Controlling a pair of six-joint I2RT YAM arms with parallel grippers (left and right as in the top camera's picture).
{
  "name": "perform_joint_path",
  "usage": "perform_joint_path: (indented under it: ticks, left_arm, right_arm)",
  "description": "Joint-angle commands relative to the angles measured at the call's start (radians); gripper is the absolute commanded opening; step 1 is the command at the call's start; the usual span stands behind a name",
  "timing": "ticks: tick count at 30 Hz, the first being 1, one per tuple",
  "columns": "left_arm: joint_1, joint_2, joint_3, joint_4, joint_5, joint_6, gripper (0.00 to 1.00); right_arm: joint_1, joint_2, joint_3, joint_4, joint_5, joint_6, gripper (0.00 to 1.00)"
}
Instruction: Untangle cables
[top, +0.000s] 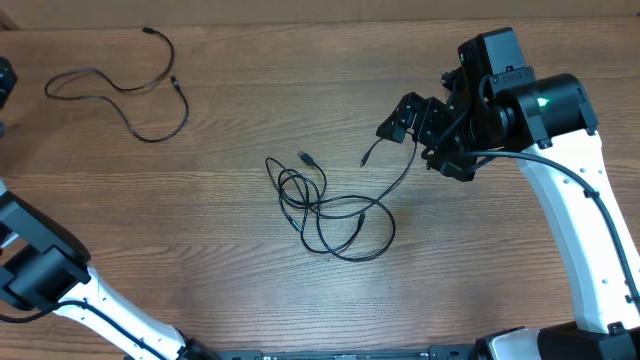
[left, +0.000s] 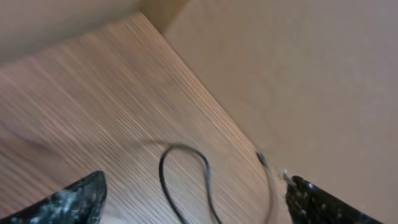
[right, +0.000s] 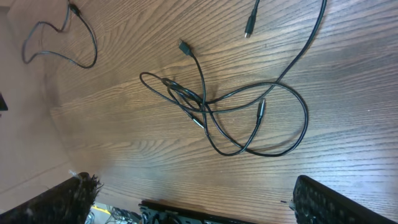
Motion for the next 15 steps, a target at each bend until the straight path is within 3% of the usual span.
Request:
perform_joint_path:
  ticks: [1,5,10,11,15]
  left_arm:
    - [-0.067,-0.008,0.010,-0.055,0.225,0.026,0.91]
    - [-0.164,-0.006,0.010,-0.181,0.165,0.056,1.00]
    - [-0.310,-0.006,0.010,-0.319,-0.170,0.063,1.00]
    - [-0.370,-0.006,0.010,-0.343,-0.313,0.084,1.00]
    - [-0.458,-0.006,0.010,-0.357,-0.554,0.114,1.00]
  right_arm:
    - [0.005,-0.002,0.006,0.001,0.013,-0.009,1.00]
    - [0.006,-0.002,0.006,-0.003,0.013,-0.009,1.00]
    - [0.025,-0.002,0.006,-0.018,0.014,-0.009,1.00]
    - [0.037,-0.002,0.006,-0.026,0.013,-0.023,1.00]
    - [0.063,-0.002,0.006,-0.041,0.013,-0.061,1.00]
